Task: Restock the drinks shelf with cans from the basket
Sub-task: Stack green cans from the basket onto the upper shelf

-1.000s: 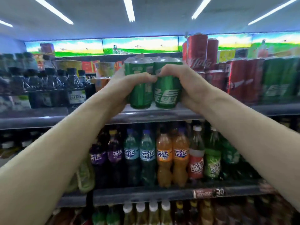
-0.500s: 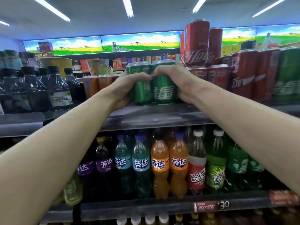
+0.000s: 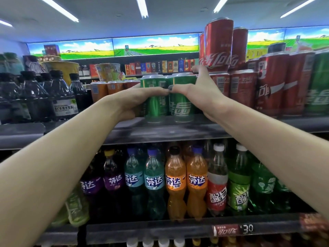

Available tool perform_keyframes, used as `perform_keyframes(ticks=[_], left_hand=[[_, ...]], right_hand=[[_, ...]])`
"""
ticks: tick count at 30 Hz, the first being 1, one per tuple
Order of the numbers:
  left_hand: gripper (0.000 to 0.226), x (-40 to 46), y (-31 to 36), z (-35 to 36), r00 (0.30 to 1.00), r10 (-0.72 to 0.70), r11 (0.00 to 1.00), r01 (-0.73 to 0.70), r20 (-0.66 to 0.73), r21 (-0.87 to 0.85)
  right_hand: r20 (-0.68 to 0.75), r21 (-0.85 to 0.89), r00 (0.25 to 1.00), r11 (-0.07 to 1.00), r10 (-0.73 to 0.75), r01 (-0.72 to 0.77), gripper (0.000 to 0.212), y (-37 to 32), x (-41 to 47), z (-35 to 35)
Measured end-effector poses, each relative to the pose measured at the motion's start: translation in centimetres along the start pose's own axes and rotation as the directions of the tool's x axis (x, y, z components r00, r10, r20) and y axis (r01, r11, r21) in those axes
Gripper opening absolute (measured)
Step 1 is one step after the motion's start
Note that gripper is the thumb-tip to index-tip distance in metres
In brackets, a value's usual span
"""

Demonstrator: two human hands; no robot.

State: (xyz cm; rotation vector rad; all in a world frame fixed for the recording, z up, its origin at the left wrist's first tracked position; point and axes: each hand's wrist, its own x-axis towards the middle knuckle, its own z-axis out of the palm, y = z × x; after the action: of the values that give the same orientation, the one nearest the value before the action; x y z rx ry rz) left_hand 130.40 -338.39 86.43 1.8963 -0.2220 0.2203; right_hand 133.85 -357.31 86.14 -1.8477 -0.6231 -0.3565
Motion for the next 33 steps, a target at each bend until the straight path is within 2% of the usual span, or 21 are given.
perform_keyframes(ticks=[3,5,6,8,9,10,11,14,17,19,21,27,33], left_hand=[[0.033,-0.2,0.2,0.1,0.999,0.020,0.994,-0.016,-0.034,0.107],[0.046,-0.2,0.1,-0.1,0.998,0.033,0.974,-0.019,-0.056,0.227],[0.063,-0.2,0.2,-0.3,0.997,0.024,0.958,-0.003,-0.070,0.287],[0.112,-0.5,0.2,-1.0,0.993,-0.031,0.913,0.074,-0.114,0.402],[0.126,-0.5,0.1,-1.4,0.990,-0.046,0.889,0.102,-0.134,0.447],[0.131,-0.8,0.1,-1.5,0.988,-0.045,0.868,0.113,-0.151,0.484],[0.124,-1.0,0.0,-1.6,0.986,-0.030,0.858,0.109,-0.162,0.502],[0.067,-1.4,0.0,-1.0,0.986,0.082,0.851,0.006,-0.144,0.526],[0.049,-1.5,0.1,-0.4,0.981,0.148,0.840,-0.058,-0.125,0.539],[0.050,-1.4,-0.1,-0.1,0.979,0.163,0.829,-0.070,-0.120,0.555],[0.060,-1.3,-0.3,0.4,0.981,0.153,0.836,-0.067,-0.115,0.545],[0.071,0.3,-0.2,1.4,0.987,0.056,0.902,0.014,-0.148,0.430],[0.085,0.9,-0.1,1.7,0.989,0.015,0.904,0.049,-0.146,0.425]], right_hand=[[0.004,-0.239,0.989,0.960,-0.151,0.147,0.075,-0.7,-0.9,-0.5],[0.030,-0.394,0.975,0.894,-0.220,0.214,0.063,-0.8,-1.2,-0.6],[0.037,-0.475,0.967,0.847,-0.250,0.238,0.059,-0.7,-1.3,-0.6],[0.029,-0.633,0.948,0.728,-0.317,0.263,0.054,-0.4,-1.3,-0.9],[0.024,-0.692,0.932,0.666,-0.362,0.277,0.053,-0.1,-1.3,-1.0],[0.024,-0.730,0.915,0.619,-0.402,0.291,0.053,0.0,-1.3,-1.2],[0.026,-0.748,0.904,0.591,-0.428,0.302,0.052,0.1,-1.4,-1.3],[0.025,-0.760,0.885,0.566,-0.466,0.319,0.051,0.5,-1.5,-1.5],[0.012,-0.755,0.873,0.568,-0.487,0.328,0.049,1.0,-1.5,-1.5],[0.008,-0.754,0.864,0.565,-0.504,0.336,0.048,1.4,-1.6,-1.5],[0.005,-0.753,0.858,0.563,-0.513,0.341,0.048,1.7,-1.6,-1.6],[0.009,-0.754,0.844,0.550,-0.537,0.359,0.051,2.3,-1.6,-1.4],[0.007,-0.743,0.840,0.559,-0.543,0.367,0.050,2.4,-1.8,-1.5]])
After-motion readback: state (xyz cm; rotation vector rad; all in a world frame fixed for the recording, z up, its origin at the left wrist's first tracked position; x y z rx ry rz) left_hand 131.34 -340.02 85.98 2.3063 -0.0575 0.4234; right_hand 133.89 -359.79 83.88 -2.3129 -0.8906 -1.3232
